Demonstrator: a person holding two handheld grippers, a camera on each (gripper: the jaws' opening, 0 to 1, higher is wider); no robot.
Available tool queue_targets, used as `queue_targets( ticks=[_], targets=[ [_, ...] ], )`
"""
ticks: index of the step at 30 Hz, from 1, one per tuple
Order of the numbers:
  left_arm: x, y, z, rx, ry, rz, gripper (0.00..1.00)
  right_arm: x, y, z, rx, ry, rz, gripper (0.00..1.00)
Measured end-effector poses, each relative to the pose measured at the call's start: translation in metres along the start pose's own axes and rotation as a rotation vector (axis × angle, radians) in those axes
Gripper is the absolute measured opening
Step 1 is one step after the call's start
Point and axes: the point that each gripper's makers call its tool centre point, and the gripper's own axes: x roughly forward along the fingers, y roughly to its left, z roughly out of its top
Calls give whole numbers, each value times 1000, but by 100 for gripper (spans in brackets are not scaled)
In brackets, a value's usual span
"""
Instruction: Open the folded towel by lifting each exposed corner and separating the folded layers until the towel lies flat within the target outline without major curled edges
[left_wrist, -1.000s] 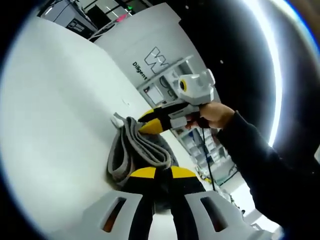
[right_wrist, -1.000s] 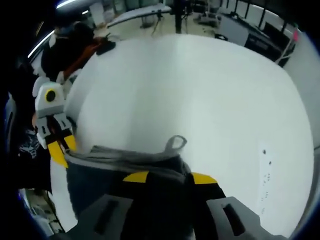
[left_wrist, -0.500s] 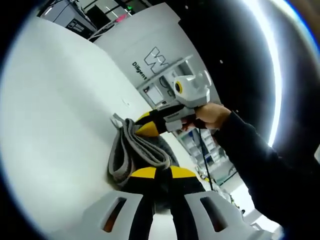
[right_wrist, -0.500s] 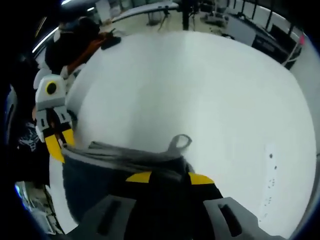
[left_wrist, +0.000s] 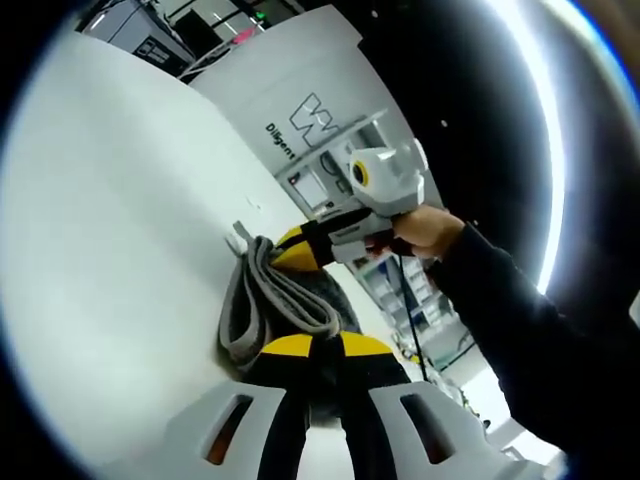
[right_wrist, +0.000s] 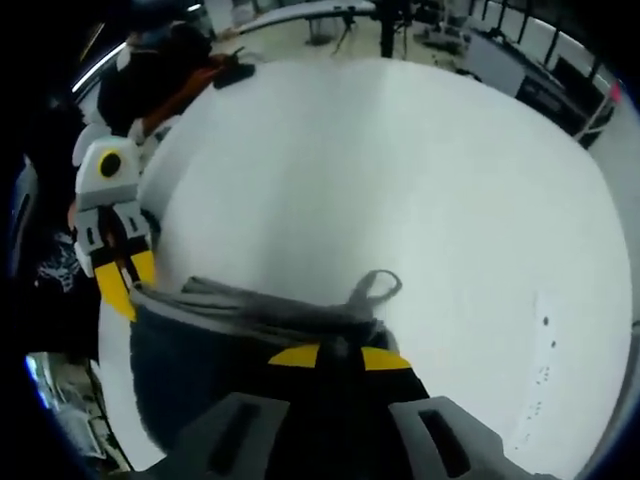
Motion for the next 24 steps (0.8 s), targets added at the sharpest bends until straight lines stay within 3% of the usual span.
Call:
queue_targets(
  ticks=[24],
  targets=[
    [3, -2, 5, -7, -9, -25, 4, -8, -3, 5, 23, -30, 1, 7]
  ],
)
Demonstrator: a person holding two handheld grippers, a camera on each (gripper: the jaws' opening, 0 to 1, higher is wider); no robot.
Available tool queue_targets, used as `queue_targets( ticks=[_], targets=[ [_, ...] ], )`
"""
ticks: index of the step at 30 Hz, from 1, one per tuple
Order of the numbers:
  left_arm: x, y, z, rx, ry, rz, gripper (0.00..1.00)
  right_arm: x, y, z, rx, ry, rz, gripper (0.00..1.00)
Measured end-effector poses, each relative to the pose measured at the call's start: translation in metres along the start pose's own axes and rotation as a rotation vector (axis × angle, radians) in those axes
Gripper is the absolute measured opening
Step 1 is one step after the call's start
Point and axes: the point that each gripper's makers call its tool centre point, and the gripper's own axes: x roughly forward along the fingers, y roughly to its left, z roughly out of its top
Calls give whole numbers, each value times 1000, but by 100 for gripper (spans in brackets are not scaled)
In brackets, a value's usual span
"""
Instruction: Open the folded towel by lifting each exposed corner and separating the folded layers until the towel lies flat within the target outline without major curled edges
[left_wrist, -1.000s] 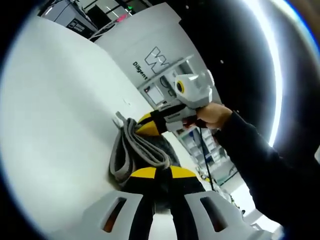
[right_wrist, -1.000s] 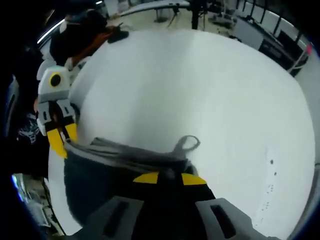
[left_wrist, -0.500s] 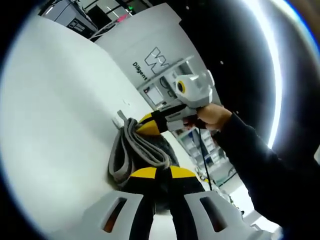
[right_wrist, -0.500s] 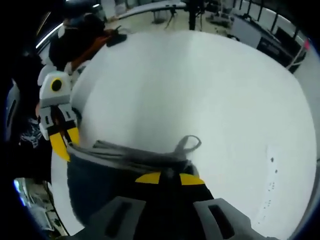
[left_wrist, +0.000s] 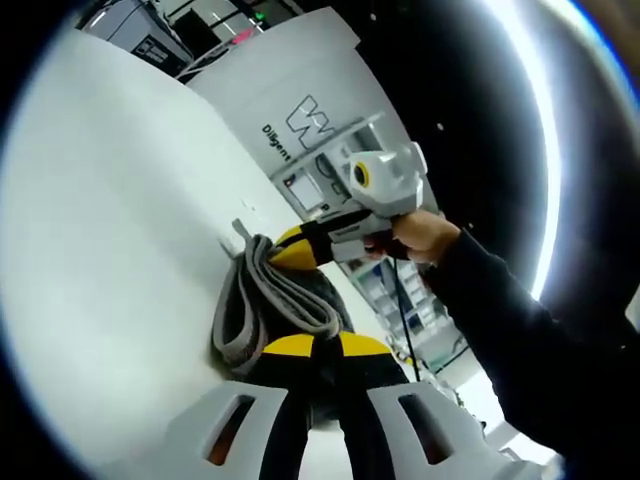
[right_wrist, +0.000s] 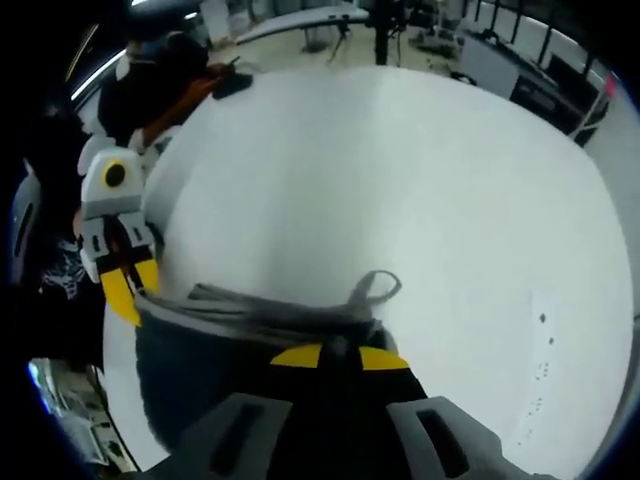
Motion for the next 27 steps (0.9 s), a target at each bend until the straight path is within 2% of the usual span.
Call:
queue_targets(
  ticks=[27],
  targets=[
    [1, -10, 4, 8, -15, -18, 4, -10, 3, 5, 25, -19, -27, 7]
  ],
)
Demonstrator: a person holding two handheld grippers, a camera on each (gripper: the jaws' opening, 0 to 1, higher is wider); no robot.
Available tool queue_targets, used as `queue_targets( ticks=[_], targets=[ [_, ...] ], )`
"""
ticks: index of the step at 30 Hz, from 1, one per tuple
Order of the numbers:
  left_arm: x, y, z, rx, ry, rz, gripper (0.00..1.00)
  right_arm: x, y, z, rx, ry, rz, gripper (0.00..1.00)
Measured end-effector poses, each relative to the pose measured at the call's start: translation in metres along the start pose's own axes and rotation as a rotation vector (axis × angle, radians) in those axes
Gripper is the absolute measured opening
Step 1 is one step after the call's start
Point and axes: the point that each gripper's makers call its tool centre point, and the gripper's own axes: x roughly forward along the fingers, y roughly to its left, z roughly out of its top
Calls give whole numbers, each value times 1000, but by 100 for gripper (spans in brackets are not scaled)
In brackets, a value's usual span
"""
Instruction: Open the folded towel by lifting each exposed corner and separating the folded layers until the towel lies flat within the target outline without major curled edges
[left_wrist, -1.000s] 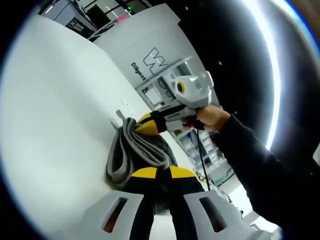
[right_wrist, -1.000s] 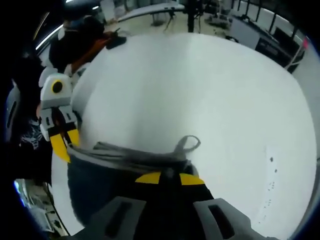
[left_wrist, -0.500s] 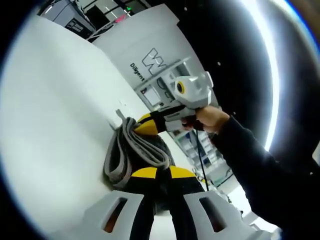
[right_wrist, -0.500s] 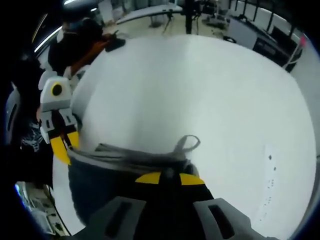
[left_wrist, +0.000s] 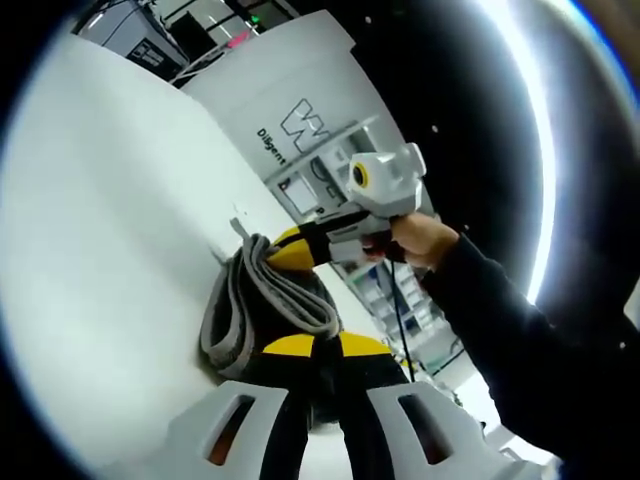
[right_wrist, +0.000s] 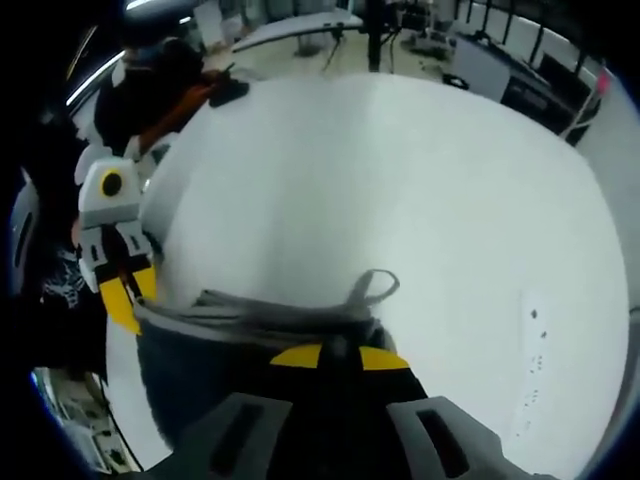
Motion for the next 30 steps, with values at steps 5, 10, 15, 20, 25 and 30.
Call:
queue_targets(
  ticks=[5, 10, 15, 20, 25, 30],
  targets=[
    [0, -5, 0, 5, 0, -7, 4, -4, 1, 0, 8, -6, -3, 7],
    [0, -8, -1, 8, -1, -11, 4, -9, 2, 1, -1, -12, -13, 7],
    [-1, -11, -1, 14, -1, -13, 4, -11, 3, 2, -15, -19, -20, 7],
    [-1, -14, 0, 17, -4, -18, 4, -14, 3, 3, 18, -23, -25, 7],
    [-2, -16, -1, 25, -1, -19, 4, -17, 4, 3, 23, -31, -30, 7],
    [-1, -20, -1, 33, -1, -23, 4, -21, 5, 2, 22, -39, -36, 7]
  ],
)
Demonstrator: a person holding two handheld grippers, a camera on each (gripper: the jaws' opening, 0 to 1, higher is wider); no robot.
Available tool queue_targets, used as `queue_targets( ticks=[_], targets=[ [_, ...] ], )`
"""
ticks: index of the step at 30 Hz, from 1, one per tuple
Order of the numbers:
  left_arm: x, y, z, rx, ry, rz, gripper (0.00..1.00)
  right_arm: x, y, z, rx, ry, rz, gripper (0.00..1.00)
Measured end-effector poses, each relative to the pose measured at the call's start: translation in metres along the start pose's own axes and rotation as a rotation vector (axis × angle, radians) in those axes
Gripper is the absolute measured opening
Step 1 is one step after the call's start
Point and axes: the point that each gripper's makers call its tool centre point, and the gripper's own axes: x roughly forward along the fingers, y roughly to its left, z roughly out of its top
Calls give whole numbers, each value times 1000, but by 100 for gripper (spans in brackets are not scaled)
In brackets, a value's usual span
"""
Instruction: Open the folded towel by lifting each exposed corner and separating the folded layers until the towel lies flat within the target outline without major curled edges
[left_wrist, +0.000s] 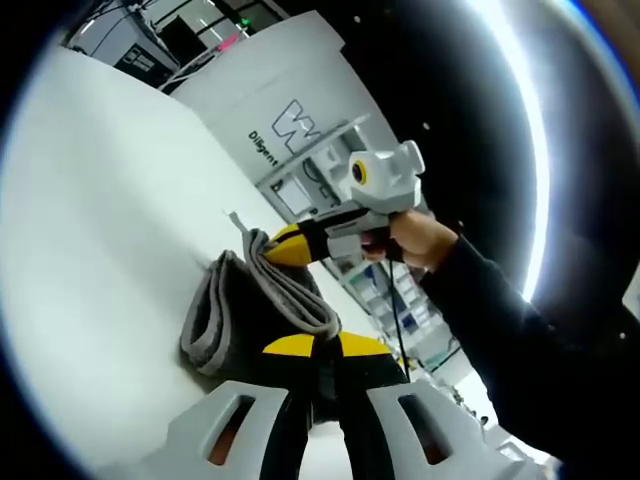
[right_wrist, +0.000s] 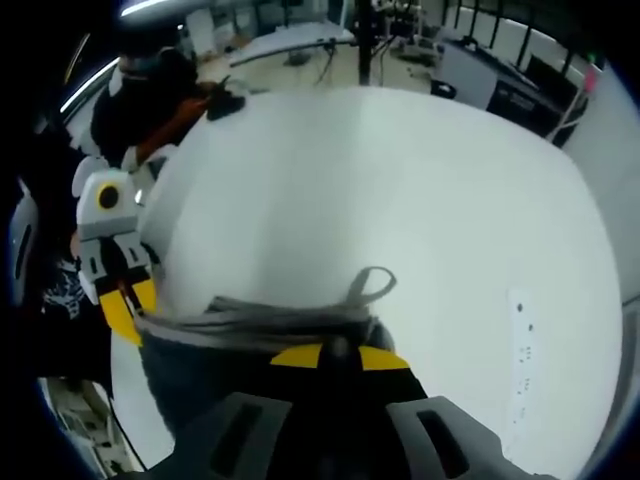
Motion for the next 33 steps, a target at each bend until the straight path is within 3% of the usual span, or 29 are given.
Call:
queue_targets(
  ticks=[21, 33],
  targets=[
    [5, -13, -10, 26, 10, -16, 4, -16, 0, -9, 16, -46, -18, 7],
    [4, -22, -8, 58, 10, -28, 4, -25, 3, -6, 5, -74, -37, 7]
  ],
)
